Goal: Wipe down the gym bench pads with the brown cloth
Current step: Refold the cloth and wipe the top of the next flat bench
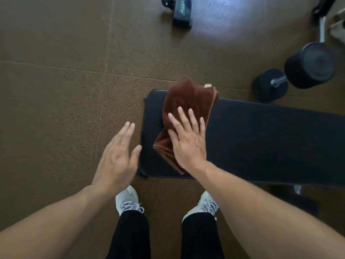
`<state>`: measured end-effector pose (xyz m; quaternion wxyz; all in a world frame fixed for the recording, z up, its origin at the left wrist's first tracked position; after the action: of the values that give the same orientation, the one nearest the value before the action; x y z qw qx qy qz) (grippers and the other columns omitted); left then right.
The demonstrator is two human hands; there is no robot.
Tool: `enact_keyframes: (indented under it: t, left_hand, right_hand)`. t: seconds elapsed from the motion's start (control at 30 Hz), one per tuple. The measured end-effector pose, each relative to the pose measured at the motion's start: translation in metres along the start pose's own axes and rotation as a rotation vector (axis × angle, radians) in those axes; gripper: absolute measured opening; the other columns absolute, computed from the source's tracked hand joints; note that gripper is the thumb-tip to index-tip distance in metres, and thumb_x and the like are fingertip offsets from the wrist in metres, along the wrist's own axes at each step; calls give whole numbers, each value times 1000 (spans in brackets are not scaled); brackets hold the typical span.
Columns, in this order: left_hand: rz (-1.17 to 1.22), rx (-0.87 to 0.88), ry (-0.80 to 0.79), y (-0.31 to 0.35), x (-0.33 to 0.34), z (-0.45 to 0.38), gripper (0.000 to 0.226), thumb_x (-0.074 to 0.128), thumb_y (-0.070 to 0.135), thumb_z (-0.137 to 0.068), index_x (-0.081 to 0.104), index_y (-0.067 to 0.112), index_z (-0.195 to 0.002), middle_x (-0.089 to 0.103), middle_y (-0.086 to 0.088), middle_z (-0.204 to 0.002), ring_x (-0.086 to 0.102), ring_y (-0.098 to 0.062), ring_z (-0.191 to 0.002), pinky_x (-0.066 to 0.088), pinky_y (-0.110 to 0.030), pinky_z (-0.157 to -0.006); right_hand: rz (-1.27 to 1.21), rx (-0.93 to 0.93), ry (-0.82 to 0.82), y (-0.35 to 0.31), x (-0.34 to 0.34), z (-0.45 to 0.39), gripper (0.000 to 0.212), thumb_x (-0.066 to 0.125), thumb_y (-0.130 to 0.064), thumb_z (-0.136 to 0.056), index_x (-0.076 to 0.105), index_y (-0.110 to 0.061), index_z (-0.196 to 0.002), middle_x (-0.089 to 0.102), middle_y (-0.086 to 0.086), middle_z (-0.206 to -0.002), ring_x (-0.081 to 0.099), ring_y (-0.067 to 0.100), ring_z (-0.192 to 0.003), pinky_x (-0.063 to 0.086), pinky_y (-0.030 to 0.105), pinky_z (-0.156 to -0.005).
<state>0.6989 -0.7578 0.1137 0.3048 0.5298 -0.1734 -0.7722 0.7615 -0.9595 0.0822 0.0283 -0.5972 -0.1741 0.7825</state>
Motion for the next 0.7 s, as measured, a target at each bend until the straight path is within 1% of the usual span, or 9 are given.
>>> enact_keyframes:
  t: [0.13, 0.23, 0.27, 0.33, 0.4, 0.53, 0.6, 0.67, 0.7]
  left_hand:
    - [129, -24, 146, 23, -4, -12, 56, 41, 36, -106, 28, 23, -158, 28, 4, -165, 22, -8, -151, 16, -27, -120]
    - [91, 55, 100, 35, -3, -15, 56, 40, 42, -105, 28, 26, -158, 27, 7, -165, 20, -3, -150, 17, -32, -121]
    - [74, 71, 81, 37, -2, -16, 57, 38, 46, -105, 26, 27, -158, 26, 9, -165, 18, 0, -149, 17, -34, -122]
    - [36, 88, 71, 39, -2, -18, 62, 33, 52, -102, 22, 30, -159, 22, 13, -165, 15, 0, -151, 17, -39, -123]
    - [-7, 104, 67, 44, 2, -26, 65, 29, 56, -99, 19, 35, -159, 18, 19, -164, 14, -4, -153, 18, -44, -125]
    - [-107, 151, 53, 78, 23, -46, 53, 21, 69, -98, 9, 61, -149, -2, 37, -158, 14, -9, -154, 20, -49, -124]
    - [-167, 165, 11, 107, 43, -54, 57, 22, 67, -100, 11, 54, -154, -2, 29, -164, 11, -10, -153, 17, -47, -124]
    - [-245, 152, -78, 143, 72, -61, 66, 28, 60, -101, 16, 35, -161, 1, 9, -170, 6, -17, -155, 12, -46, -125]
    - [-279, 155, -121, 163, 90, -63, 71, 31, 59, -99, 14, 31, -162, -3, 4, -170, 1, -18, -156, 9, -46, -126]
  right_hand:
    - [5, -166, -62, -48, 37, 75, 50, 43, -48, -105, 43, -41, -155, 32, -7, -169, 19, 24, -159, 15, 56, -126]
    - [75, -174, -73, -66, 47, 73, 53, 46, -54, -102, 41, -41, -154, 33, -7, -165, 25, 24, -156, 19, 59, -124]
    - [71, -155, -68, -67, 44, 61, 58, 45, -57, -102, 37, -40, -157, 29, -6, -167, 22, 25, -156, 14, 61, -125]
    - [52, -128, -96, -65, 37, 31, 67, 41, -61, -102, 23, -39, -163, 12, -4, -172, 4, 26, -160, -7, 62, -126]
    - [58, -122, -122, -53, 29, 3, 67, 35, -60, -105, 13, -41, -165, 2, -6, -175, -8, 24, -160, -16, 58, -124]
    - [21, -129, -111, 10, 0, -33, 60, 32, -51, -108, 15, -40, -165, 6, -10, -175, -6, 18, -160, -15, 52, -125]
    - [7, -34, -49, 70, -23, -44, 59, 33, -50, -108, 21, -40, -164, 11, -11, -174, -1, 18, -161, -12, 50, -127]
    - [17, 115, -13, 146, -47, -45, 58, 31, -50, -108, 22, -38, -164, 13, -10, -174, 1, 18, -161, -11, 47, -127]
    - [31, 206, -3, 190, -61, -42, 57, 29, -50, -109, 22, -37, -164, 12, -10, -174, 1, 17, -161, -11, 46, -128]
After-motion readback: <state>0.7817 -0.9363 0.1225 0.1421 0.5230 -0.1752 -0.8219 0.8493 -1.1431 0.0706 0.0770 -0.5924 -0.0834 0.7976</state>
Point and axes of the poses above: each hand's wrist, its own z-axis away from the middle knuckle, its own x-axis out of the palm, y = z × x, the point moved 6 cm from there along -z, towards the middle knuckle
